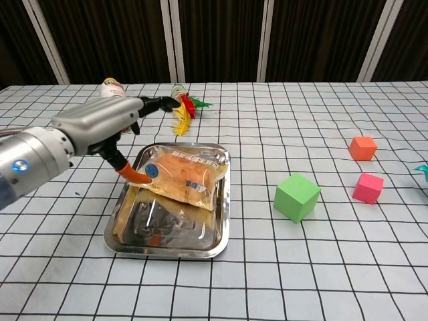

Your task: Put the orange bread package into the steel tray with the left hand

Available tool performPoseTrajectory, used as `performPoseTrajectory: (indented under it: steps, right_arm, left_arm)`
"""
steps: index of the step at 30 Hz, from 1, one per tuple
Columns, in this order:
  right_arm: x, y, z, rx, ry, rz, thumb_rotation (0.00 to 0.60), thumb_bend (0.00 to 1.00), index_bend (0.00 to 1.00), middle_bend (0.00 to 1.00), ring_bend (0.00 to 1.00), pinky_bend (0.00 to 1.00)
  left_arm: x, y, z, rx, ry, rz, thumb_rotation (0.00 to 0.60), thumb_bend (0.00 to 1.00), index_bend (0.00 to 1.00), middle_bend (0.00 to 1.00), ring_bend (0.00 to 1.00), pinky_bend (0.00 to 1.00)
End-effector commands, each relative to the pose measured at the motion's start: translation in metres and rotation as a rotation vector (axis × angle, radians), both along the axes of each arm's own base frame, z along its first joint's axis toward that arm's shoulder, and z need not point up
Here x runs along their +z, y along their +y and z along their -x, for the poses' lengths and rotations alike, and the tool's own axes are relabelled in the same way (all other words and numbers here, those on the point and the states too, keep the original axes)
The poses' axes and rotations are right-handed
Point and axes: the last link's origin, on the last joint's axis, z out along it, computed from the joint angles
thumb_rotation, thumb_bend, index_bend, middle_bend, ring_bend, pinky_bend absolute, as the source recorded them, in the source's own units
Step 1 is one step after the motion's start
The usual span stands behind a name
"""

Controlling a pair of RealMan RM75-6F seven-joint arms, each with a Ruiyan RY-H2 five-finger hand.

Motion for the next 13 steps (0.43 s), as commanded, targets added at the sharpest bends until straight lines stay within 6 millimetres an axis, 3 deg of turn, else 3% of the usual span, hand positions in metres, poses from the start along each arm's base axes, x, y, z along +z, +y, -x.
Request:
performPoseTrajectory:
  steps: [1,4,6,8,10,13]
  right_arm:
    - [-0.002,0.000,0.000,-0.003,0.006,-0.007,0.600,0.25,0.00,0.00,0.00,0.07]
    - [-0.003,0.002,-0.001,0.001,0.012,-0.007,0.600,0.26,0.00,0.00,0.00,0.07]
    - [-0.004,0.003,-0.003,0.007,0.014,-0.005,0.600,0.25,0.00,0.00,0.00,0.07]
    - [-0.005,0.004,-0.005,0.013,0.019,-0.001,0.600,0.25,0.00,0.00,0.00,0.07]
    - [-0.007,0.006,-0.008,0.021,0.024,0.000,0.600,0.25,0.00,0.00,0.00,0.07]
    - [-0.010,0.007,-0.011,0.031,0.035,-0.002,0.600,0.25,0.00,0.00,0.00,0.07]
  left_arm:
    - [0.087,-0.073,0.030,-0.081,-0.062,-0.177,0.563,0.02,0.00,0.00,0.00,0.15]
    - [0.139,-0.131,0.079,-0.017,-0.020,-0.389,0.557,0.02,0.00,0.00,0.00,0.06]
    - [0.156,-0.165,0.118,0.124,0.066,-0.505,0.560,0.02,0.00,0.00,0.00,0.03]
    - [0.159,-0.188,0.147,0.282,0.140,-0.541,0.578,0.02,0.00,0.00,0.00,0.02]
    - [0.160,-0.189,0.173,0.423,0.187,-0.534,0.588,0.02,0.00,0.00,0.00,0.01]
    - [0.171,-0.174,0.188,0.495,0.165,-0.539,0.589,0.02,0.00,0.00,0.00,0.01]
